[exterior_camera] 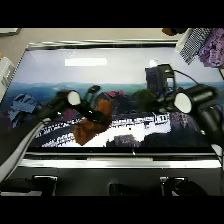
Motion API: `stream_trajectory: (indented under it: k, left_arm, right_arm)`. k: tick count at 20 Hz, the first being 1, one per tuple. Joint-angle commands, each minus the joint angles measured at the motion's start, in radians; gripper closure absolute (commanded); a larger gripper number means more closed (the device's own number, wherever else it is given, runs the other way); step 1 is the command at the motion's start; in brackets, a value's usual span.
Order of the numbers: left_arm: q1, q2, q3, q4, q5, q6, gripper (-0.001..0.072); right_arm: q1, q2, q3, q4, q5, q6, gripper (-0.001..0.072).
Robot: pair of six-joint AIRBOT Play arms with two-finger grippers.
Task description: Fold the clothes and pants, and hang the long-sleeved shirts on hangers.
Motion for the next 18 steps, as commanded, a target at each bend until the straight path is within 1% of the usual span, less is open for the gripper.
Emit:
stream_trajectory:
  k: [1,4,5,6,7,8,10,11,12,13,14,16,17,18]
  left_arm:
    - [-0.161,-0.060,0.026,-0.076,0.075,-0.053,0.0690]
    - [-0.209,-0.124,0.026,-0.083,0.088,-0.069,0.0685]
    - [-0.203,-0.126,0.026,-0.082,0.084,-0.076,0.0629]
    - [-0.185,-0.118,0.029,-0.082,0.071,-0.076,0.0485]
    - [-0.155,-0.107,0.040,-0.082,0.036,-0.076,0.0357]
    - [-0.120,-0.090,0.052,-0.080,-0.011,-0.075,0.0306]
    - [-0.024,-0.034,0.072,-0.074,-0.130,-0.072,0.0293]
    - [0.033,0.005,0.074,-0.073,-0.172,-0.072,0.0293]
    - [0.086,0.040,0.074,-0.073,-0.200,-0.072,0.0292]
    - [0.140,0.074,0.074,-0.074,-0.218,-0.072,0.0291]
    - [0.184,0.098,0.074,-0.074,-0.220,-0.072,0.0291]
    - [0.259,0.122,0.074,-0.074,-0.220,-0.073,0.0291]
    - [0.282,0.122,0.074,-0.074,-0.221,-0.076,0.0291]
    - [0.299,0.120,0.074,-0.074,-0.220,-0.076,0.0291]
  right_arm:
    - [0.001,0.097,0.000,-0.180,0.152,0.002,0.0676]
    - [0.001,0.157,-0.013,-0.232,0.173,-0.002,0.0676]
    - [0.001,0.169,-0.027,-0.238,0.157,0.004,0.0669]
    - [0.001,0.172,-0.045,-0.240,0.131,0.033,0.0584]
    - [0.001,0.172,-0.068,-0.240,0.093,0.093,0.0493]
    - [0.000,0.171,-0.096,-0.247,0.045,0.180,0.0401]
    - [-0.065,0.141,-0.111,-0.237,0.002,0.322,0.0383]
    - [-0.138,0.121,-0.110,-0.180,-0.024,0.362,0.0383]
    - [-0.240,0.092,-0.110,-0.051,-0.068,0.357,0.0384]
    - [-0.343,0.055,-0.110,0.135,-0.113,0.294,0.0383]
    - [-0.438,0.000,-0.110,0.376,-0.150,0.175,0.0381]
    - [-0.527,-0.135,-0.110,0.783,-0.167,-0.066,0.0326]
    - [-0.525,-0.209,-0.110,0.910,-0.168,-0.160,0.0326]
    - [-0.505,-0.275,-0.110,0.985,-0.172,-0.225,0.0326]
